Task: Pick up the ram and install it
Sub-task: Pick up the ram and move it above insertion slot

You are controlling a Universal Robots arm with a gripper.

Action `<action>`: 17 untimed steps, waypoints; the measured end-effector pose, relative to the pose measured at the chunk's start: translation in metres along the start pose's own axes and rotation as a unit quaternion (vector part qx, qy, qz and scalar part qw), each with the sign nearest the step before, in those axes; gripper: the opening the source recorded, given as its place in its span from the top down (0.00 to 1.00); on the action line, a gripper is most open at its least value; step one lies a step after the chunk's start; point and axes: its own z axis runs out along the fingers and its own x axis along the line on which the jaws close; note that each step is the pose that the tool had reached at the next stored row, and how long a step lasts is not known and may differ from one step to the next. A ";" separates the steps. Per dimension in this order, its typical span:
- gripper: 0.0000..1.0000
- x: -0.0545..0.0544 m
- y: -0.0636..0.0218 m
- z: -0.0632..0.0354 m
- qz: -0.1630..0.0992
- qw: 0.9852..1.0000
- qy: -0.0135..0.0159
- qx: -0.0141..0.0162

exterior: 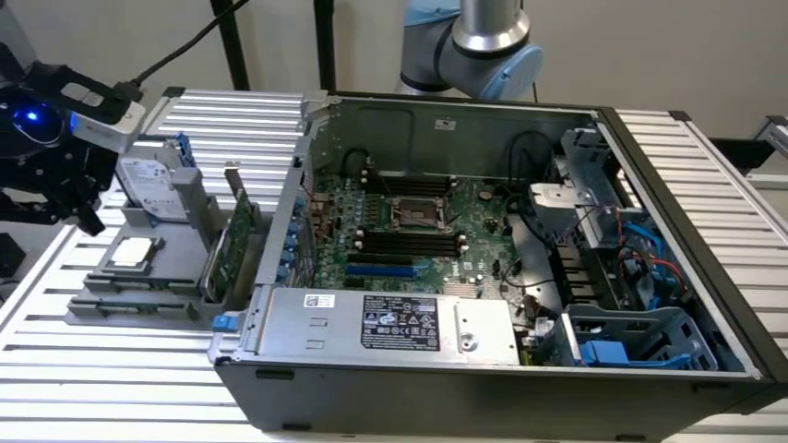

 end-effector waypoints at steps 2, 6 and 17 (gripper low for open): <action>1.00 0.000 0.0000 0.0015 -0.018 1.000 0.001 0.000; 1.00 0.000 -0.0002 0.0045 -0.055 0.999 0.002 0.000; 1.00 0.000 -0.0005 0.0120 -0.154 0.988 0.006 0.003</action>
